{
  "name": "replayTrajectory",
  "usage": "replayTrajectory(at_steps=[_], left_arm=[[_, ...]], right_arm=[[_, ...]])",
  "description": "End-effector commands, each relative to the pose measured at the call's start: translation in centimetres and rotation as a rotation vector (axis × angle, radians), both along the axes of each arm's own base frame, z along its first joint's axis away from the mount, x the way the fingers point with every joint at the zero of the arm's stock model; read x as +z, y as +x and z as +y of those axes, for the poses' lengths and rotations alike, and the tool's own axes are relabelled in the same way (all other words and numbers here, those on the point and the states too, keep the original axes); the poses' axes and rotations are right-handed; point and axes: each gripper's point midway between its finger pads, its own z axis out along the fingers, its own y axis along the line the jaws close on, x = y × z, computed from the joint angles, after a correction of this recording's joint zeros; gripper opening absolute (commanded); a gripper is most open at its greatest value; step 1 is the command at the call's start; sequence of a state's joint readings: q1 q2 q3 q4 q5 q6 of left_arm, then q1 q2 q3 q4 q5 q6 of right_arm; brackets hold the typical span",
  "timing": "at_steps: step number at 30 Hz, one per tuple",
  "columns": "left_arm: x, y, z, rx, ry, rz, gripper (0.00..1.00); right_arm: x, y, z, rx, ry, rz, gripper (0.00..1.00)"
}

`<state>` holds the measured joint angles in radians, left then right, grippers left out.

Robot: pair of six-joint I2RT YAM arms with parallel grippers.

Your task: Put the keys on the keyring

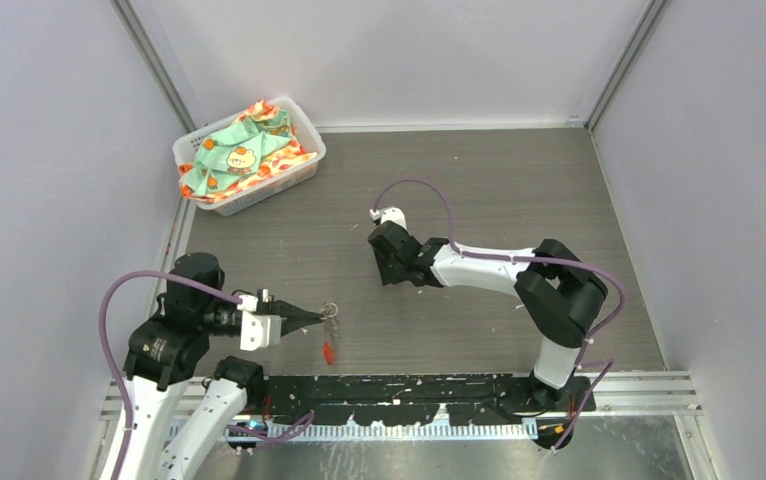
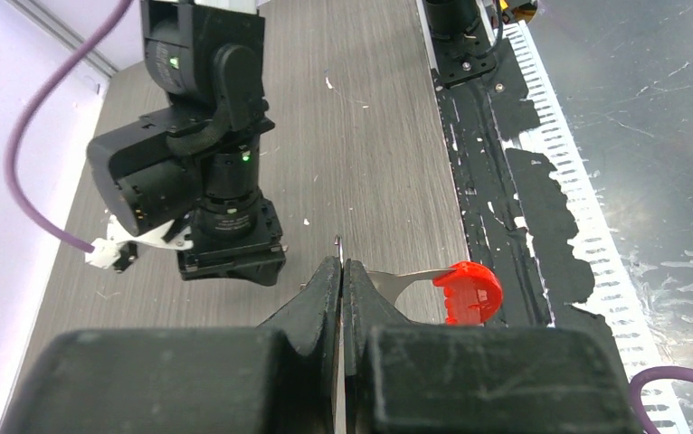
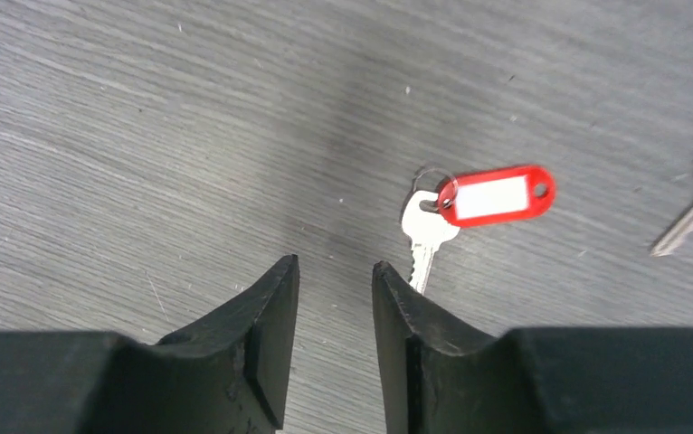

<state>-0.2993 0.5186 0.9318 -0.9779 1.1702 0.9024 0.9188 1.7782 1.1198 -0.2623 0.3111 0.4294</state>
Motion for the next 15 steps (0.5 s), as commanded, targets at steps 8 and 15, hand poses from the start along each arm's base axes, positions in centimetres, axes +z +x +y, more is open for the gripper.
replayTrajectory(at_steps=[8, 15], left_arm=[[1.6, 0.0, 0.0, -0.004, -0.018, -0.076, 0.00], [1.7, 0.0, 0.0, -0.001, -0.017, -0.078, 0.00]], right_arm=[[-1.8, -2.6, -2.0, -0.075, 0.137, 0.086, 0.32], [-1.1, -2.4, -4.9, -0.125, 0.108, 0.081, 0.32]])
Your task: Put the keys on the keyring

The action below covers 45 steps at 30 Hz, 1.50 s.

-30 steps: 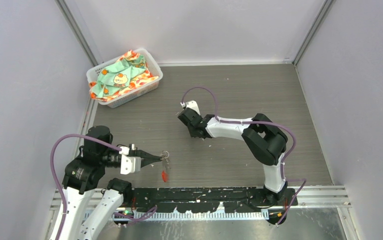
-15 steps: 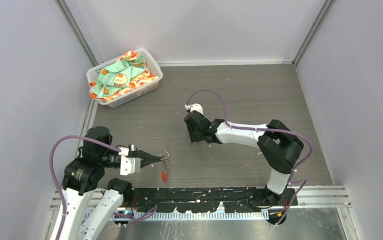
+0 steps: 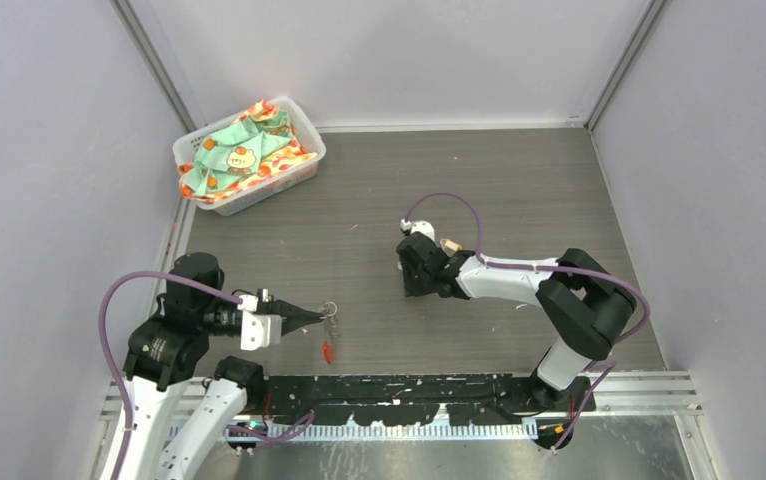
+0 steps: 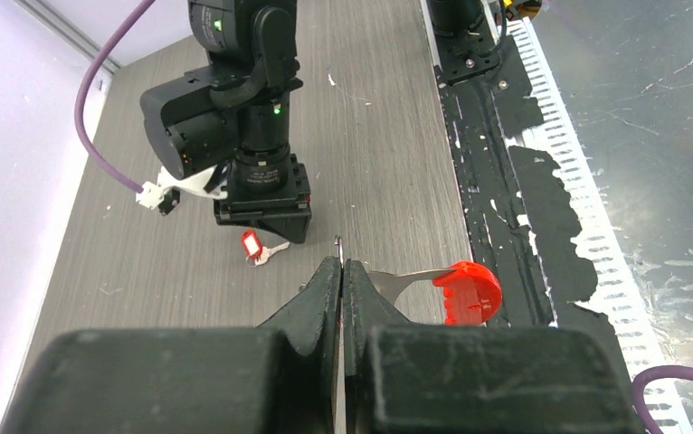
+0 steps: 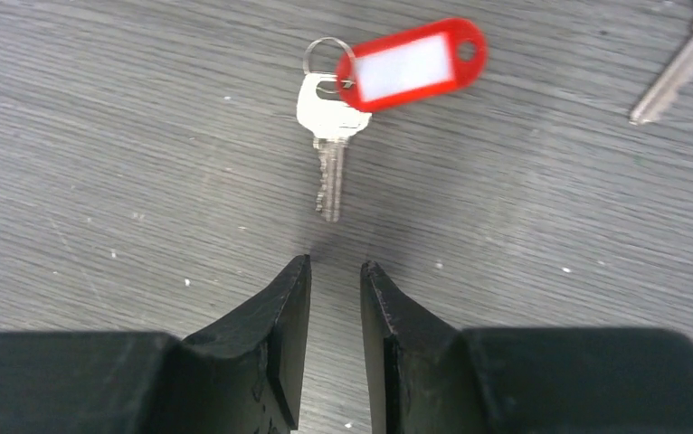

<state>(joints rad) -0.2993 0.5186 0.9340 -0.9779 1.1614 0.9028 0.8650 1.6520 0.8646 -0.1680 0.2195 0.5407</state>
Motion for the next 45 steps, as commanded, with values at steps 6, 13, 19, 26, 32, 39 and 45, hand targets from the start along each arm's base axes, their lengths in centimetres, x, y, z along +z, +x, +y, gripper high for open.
replayTrajectory(at_steps=[6, 13, 19, 26, 32, 39, 45], left_arm=[[1.8, 0.0, 0.0, -0.001, -0.017, -0.078, 0.00], [1.6, 0.2, 0.2, 0.009, -0.005, -0.094, 0.00], [1.4, 0.3, 0.2, 0.008, 0.002, -0.099, 0.00], [1.4, 0.4, 0.1, 0.003, 0.001, -0.099, 0.00], [1.4, 0.3, 0.2, 0.008, 0.002, -0.105, 0.00], [1.3, 0.3, 0.2, 0.010, 0.002, -0.104, 0.00], [1.3, 0.4, 0.3, 0.013, 0.004, -0.104, 0.00]], right_arm=[[4.7, 4.2, 1.4, -0.066, 0.150, -0.023, 0.45], [3.2, 6.9, 0.9, -0.135, 0.226, 0.120, 0.45], [3.0, 6.4, 0.3, -0.142, 0.215, 0.143, 0.45], [2.6, 5.4, -0.3, -0.166, 0.225, 0.162, 0.47], [1.8, 6.1, -0.1, -0.181, 0.232, 0.175, 0.47], [1.8, 9.2, 0.2, -0.194, 0.294, 0.148, 0.47], [1.2, 11.0, 1.3, -0.167, 0.310, 0.163, 0.47]])
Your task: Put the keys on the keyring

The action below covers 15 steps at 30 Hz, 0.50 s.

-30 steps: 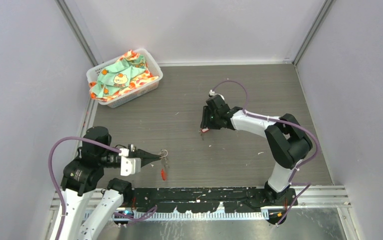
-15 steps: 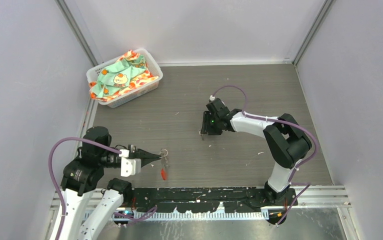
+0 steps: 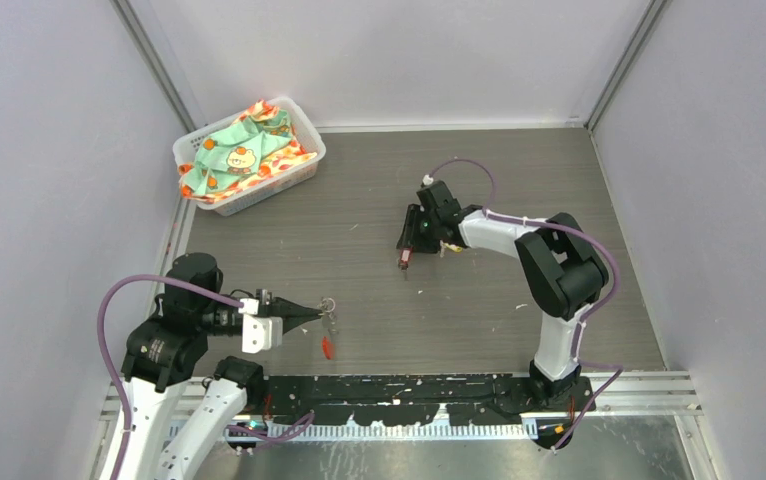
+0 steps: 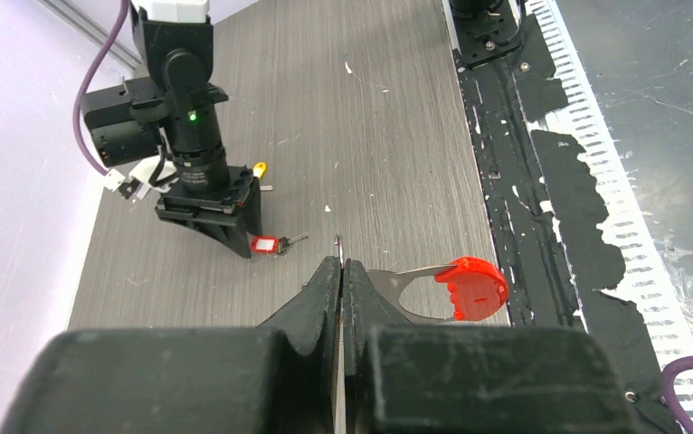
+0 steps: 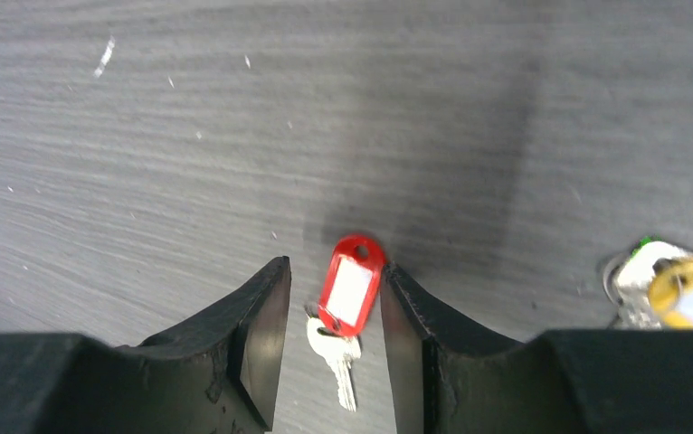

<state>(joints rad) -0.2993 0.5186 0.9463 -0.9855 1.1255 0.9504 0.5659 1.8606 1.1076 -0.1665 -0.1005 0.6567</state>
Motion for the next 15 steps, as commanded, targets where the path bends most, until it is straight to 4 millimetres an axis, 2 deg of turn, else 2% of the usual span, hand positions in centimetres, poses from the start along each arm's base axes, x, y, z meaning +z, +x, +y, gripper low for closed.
replayTrajectory(at_steps=[1, 6, 9, 15], left_arm=[[1.1, -0.2, 0.0, -0.005, -0.013, -0.048, 0.00], [0.9, -0.1, 0.1, 0.002, -0.008, -0.050, 0.00], [0.9, 0.0, 0.1, 0.002, -0.008, -0.049, 0.00], [0.8, 0.0, 0.0, -0.002, -0.009, -0.046, 0.00]], right_arm=[[0.5, 1.9, 1.7, 0.033, 0.043, -0.023, 0.47], [0.4, 2.1, 3.3, 0.077, 0.091, 0.003, 0.47], [1.1, 1.9, 4.1, 0.116, 0.117, 0.005, 0.49], [5.0, 1.9, 1.2, 0.206, -0.034, -0.153, 0.50]])
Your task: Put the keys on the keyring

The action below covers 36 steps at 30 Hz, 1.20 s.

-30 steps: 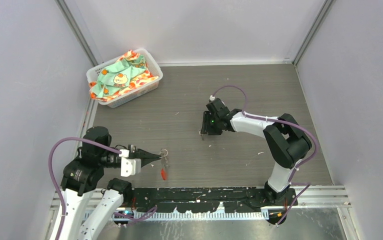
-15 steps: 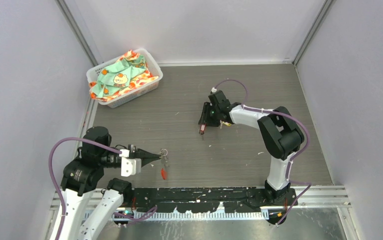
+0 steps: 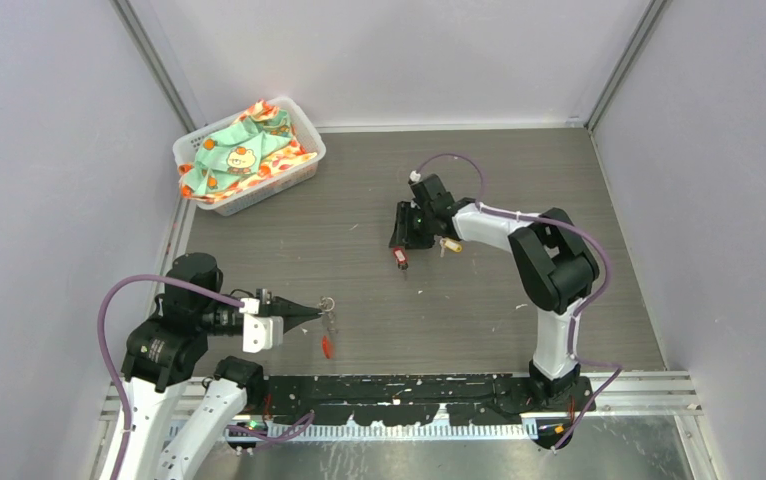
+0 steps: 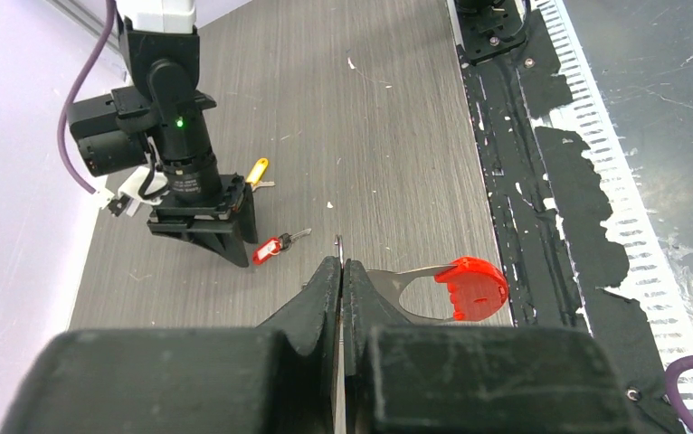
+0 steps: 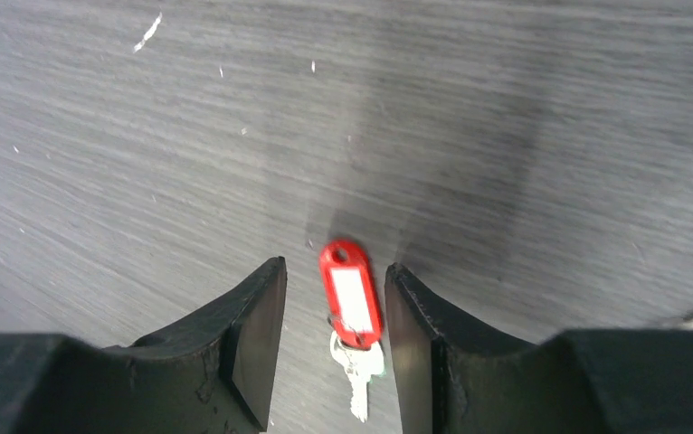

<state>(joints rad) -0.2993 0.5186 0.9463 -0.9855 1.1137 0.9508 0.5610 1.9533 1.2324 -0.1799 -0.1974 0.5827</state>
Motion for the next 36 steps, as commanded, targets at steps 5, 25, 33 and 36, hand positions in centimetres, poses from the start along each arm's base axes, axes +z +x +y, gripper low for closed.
replayTrajectory(at_steps=[5, 25, 33, 36], left_arm=[[0.8, -0.1, -0.1, -0.012, -0.015, -0.044, 0.00], [1.0, 0.1, 0.0, -0.002, -0.011, -0.047, 0.00], [1.1, 0.2, 0.1, 0.007, -0.007, -0.053, 0.00], [1.1, 0.2, 0.1, 0.009, -0.006, -0.054, 0.00]], right_arm=[[5.7, -2.6, -2.2, 0.303, -0.091, -0.244, 0.51], [2.6, -3.5, 0.0, 0.585, -0.140, -0.284, 0.41], [1.2, -2.8, 0.5, 0.602, -0.225, -0.304, 0.40], [1.4, -2.3, 0.4, 0.589, -0.246, -0.320, 0.40]])
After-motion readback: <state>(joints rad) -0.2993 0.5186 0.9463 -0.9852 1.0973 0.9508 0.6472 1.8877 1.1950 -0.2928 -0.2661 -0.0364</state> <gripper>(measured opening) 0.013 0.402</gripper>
